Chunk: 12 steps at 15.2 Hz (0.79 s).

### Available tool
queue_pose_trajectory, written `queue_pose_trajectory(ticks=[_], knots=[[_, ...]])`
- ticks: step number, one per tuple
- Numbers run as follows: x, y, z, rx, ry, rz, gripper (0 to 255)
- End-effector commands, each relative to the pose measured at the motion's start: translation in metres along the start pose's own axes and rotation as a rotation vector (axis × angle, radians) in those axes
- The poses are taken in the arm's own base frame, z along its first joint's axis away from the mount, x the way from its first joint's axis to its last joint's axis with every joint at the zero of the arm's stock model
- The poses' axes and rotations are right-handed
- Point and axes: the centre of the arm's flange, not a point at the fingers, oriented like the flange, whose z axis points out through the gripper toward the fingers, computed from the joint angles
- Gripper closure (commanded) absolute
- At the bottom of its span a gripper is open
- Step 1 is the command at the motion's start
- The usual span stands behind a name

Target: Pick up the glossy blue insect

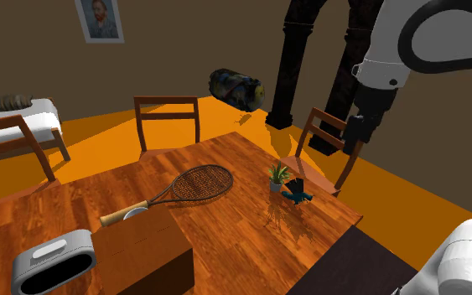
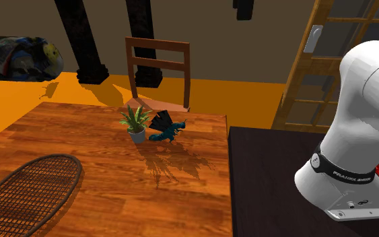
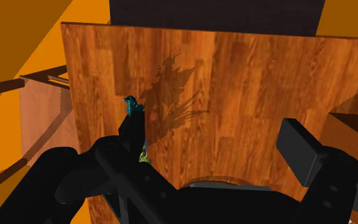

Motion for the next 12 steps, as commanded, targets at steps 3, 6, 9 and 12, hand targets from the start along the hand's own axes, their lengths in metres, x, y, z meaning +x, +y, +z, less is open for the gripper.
queue_pose_trajectory(ticks=[3,6,9,12], knots=[[0.011,0.009,0.022,-0.001,0.0,-0.001,0],[0.026,0.024,0.056,-0.002,-0.001,-0.003,0],[0.042,0.038,0.089,-0.004,-0.002,-0.004,0],[0.058,0.052,0.122,-0.005,-0.002,-0.006,0]])
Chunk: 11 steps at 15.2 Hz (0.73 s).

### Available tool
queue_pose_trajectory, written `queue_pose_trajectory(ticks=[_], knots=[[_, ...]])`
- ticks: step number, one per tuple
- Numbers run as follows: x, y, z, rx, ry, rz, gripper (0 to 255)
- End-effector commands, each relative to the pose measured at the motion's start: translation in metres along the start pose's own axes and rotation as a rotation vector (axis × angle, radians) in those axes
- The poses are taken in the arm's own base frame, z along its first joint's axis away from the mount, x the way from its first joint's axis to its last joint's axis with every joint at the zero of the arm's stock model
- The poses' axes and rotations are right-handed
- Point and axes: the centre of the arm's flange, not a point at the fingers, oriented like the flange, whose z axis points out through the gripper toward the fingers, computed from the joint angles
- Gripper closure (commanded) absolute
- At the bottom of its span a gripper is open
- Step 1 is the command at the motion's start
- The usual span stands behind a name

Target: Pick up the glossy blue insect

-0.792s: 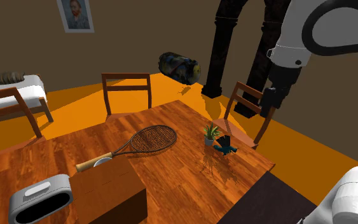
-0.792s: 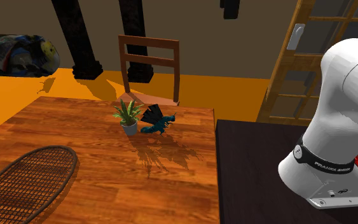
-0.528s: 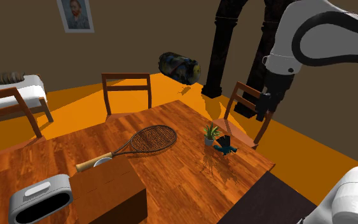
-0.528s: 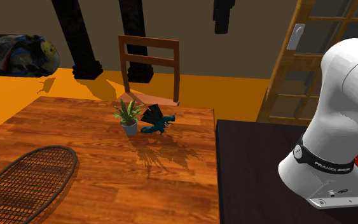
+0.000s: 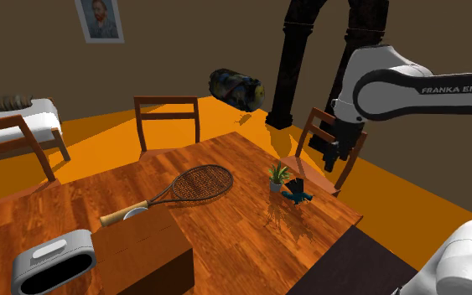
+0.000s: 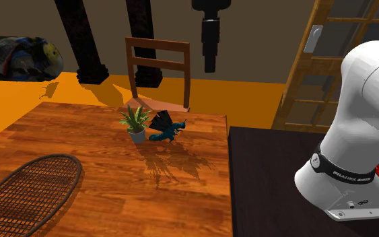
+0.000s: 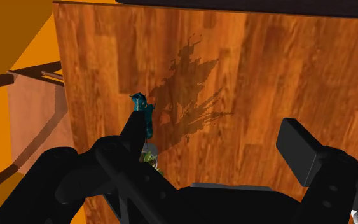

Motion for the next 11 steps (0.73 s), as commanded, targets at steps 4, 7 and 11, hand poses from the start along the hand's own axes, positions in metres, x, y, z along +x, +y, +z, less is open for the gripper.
queue_pose_trajectory(ticks=[4,7,11], knots=[[0.027,0.024,0.057,-0.003,0.001,-0.003,0],[0.043,0.038,0.09,-0.004,0.0,-0.005,0],[0.064,0.057,0.135,-0.006,0.0,-0.007,0]])
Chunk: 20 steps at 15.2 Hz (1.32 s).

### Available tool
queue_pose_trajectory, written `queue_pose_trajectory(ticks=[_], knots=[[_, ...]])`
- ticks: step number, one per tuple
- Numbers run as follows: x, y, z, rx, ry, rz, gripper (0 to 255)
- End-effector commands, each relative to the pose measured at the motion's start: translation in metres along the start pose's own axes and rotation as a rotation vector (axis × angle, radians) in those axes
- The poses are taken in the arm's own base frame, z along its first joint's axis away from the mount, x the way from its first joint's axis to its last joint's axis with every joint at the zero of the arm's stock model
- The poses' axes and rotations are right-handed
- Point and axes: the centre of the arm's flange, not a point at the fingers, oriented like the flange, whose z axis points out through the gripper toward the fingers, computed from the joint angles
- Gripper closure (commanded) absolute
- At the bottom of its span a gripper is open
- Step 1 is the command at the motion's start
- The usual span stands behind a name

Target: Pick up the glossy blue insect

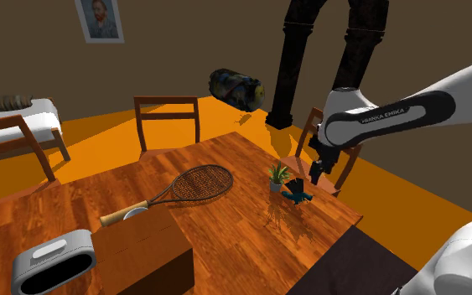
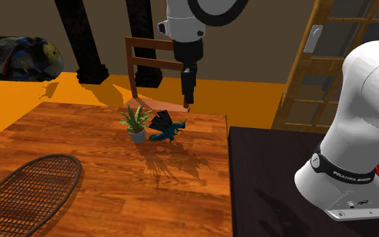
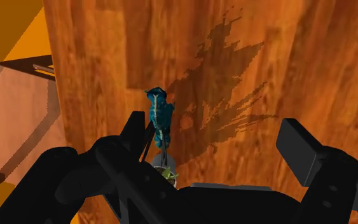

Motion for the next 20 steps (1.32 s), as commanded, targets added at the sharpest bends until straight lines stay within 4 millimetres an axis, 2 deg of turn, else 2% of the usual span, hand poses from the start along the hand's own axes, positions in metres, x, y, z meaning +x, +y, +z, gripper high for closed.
queue_pose_trajectory(ticks=[1,12,20], knots=[[0.013,0.008,0.025,-0.002,0.001,-0.001,0],[0.071,0.06,0.147,-0.007,-0.001,-0.007,0],[0.074,0.058,0.188,-0.007,-0.001,-0.007,0]])
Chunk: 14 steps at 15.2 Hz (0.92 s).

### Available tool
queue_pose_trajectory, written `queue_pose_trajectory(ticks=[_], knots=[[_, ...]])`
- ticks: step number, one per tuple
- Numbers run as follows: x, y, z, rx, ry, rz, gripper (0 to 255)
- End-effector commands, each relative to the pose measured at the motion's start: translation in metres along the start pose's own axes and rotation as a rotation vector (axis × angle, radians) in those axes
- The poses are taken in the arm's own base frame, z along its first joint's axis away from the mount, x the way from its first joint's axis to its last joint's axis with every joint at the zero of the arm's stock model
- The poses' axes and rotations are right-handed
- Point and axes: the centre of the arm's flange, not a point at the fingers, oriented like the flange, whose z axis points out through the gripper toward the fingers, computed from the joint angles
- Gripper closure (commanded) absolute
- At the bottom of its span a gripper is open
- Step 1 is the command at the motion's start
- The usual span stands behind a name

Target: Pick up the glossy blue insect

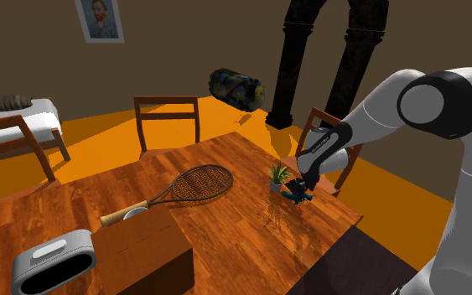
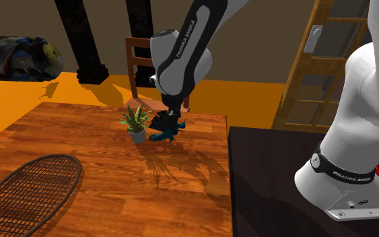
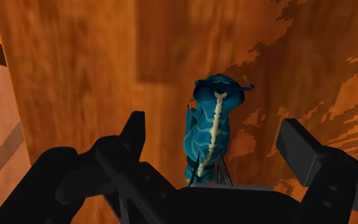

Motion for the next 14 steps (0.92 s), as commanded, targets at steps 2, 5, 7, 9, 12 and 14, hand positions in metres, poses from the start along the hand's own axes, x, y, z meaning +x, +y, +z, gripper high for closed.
queue_pose_trajectory(ticks=[2,5,7,9,12,14], knots=[[0.0,-0.001,0.007,0.0,0.0,0.0,0],[0.0,-0.001,0.007,0.0,0.0,0.0,255],[0.0,-0.001,0.007,0.0,0.0,0.0,255],[0.0,-0.001,0.007,0.0,0.0,0.0,255],[0.0,-0.001,0.007,0.0,0.0,0.0,255],[0.0,-0.001,-0.004,0.0,0.0,0.0,255]])
